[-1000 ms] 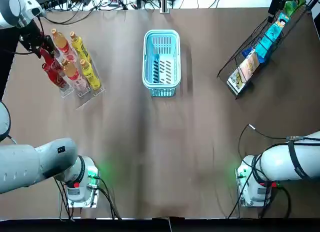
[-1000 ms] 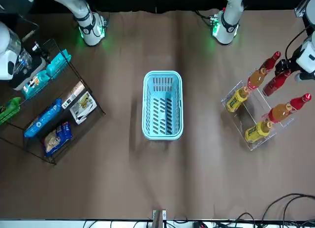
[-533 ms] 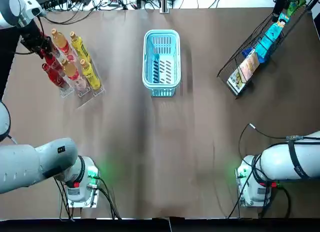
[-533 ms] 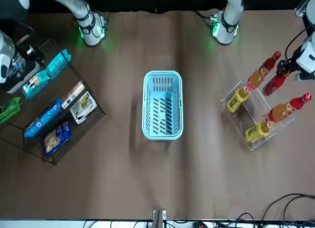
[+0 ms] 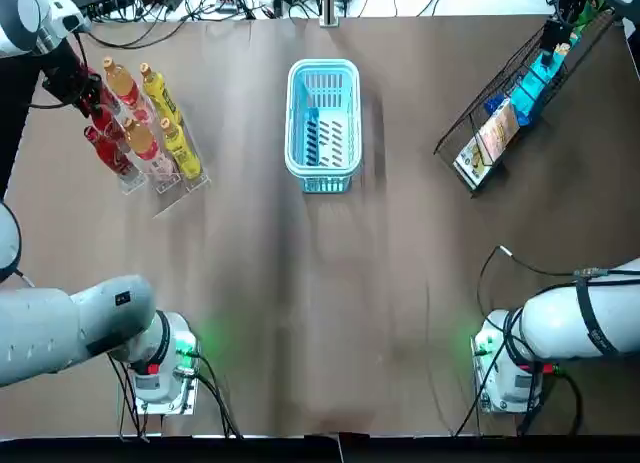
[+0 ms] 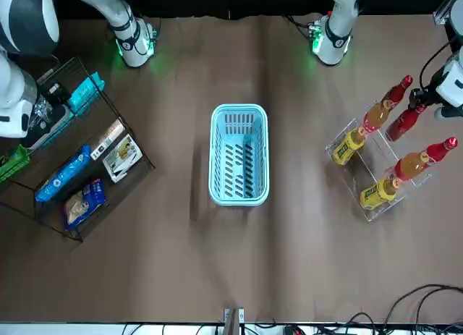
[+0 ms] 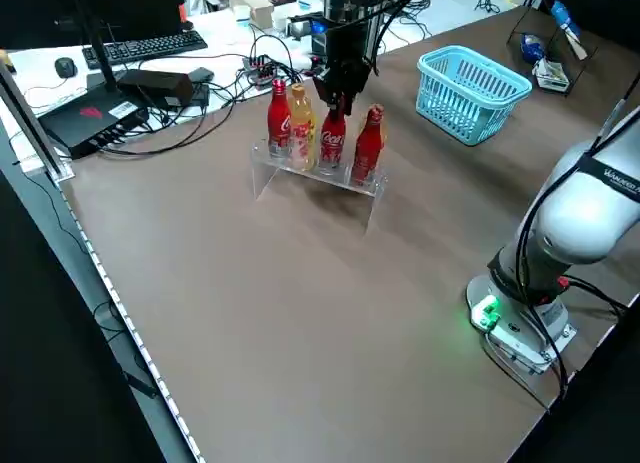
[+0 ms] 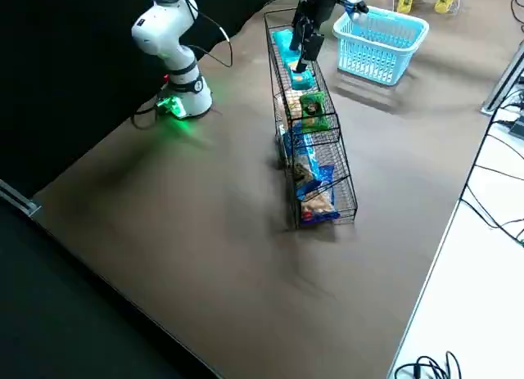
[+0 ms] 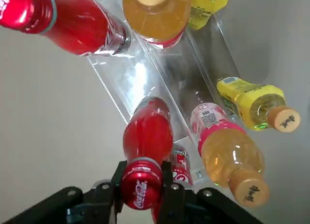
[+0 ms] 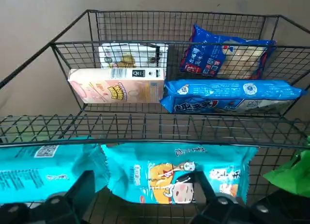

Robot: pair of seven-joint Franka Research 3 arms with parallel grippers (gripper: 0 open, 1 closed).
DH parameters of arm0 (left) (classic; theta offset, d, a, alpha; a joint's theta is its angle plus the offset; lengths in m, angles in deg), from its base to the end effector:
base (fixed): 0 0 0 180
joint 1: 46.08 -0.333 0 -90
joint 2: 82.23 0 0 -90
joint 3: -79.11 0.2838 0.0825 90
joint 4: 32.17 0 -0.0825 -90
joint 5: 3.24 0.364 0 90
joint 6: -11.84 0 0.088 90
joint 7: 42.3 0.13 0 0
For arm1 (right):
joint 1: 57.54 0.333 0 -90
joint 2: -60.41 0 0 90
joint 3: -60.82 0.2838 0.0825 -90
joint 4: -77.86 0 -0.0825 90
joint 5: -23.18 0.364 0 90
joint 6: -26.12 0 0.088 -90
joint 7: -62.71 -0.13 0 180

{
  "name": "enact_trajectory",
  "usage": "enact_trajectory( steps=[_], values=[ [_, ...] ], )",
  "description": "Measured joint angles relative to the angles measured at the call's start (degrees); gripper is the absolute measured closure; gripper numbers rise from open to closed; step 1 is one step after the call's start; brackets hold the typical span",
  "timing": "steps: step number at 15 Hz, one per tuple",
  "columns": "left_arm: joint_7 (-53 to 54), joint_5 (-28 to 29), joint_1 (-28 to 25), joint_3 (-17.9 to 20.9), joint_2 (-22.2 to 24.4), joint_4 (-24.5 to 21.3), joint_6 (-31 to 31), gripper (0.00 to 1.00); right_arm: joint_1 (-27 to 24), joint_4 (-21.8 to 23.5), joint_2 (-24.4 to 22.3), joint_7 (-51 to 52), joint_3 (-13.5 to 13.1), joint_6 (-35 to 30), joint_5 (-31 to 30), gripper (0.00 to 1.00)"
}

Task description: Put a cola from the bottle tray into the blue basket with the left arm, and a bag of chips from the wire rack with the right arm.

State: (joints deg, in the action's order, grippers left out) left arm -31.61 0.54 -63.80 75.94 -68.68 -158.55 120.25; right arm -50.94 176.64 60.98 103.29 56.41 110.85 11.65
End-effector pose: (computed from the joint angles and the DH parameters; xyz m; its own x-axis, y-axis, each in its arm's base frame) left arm 0.4429 0.1209 0.4267 0.9947 0.0486 -0.0906 0.0434 -0.9974 -0.0579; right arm 0.5113 -0.0078 0.4930 0.6897 0.6500 -0.3191 0.6827 -0.7306 -0.0126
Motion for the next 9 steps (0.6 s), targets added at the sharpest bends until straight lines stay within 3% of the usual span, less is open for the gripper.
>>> enact_trajectory(
  steps=[2, 4, 5, 9],
  values=[
    [-0.01, 0.0, 0.0, 0.0, 0.0, 0.02, -0.01, 0.68, -0.05, 0.0, 0.01, 0.05, -0.01, 0.42, -0.26, 0.27],
    [-0.02, 0.0, 0.0, 0.0, -0.12, 0.54, -0.39, 0.68, -0.11, 0.02, 0.1, 0.11, -0.01, 0.53, -0.74, 0.31],
    [-0.01, 0.0, 0.0, -0.02, -0.22, 1.55, -1.61, 0.68, -0.11, 0.01, 0.17, 0.12, -0.02, 0.77, -1.09, 0.41],
    [-0.01, 0.0, 0.1, -0.15, -0.9, 10.84, -12.38, 0.68, -0.14, 0.0, 0.18, 0.12, -0.01, 0.64, -1.28, 0.76]
  ],
)
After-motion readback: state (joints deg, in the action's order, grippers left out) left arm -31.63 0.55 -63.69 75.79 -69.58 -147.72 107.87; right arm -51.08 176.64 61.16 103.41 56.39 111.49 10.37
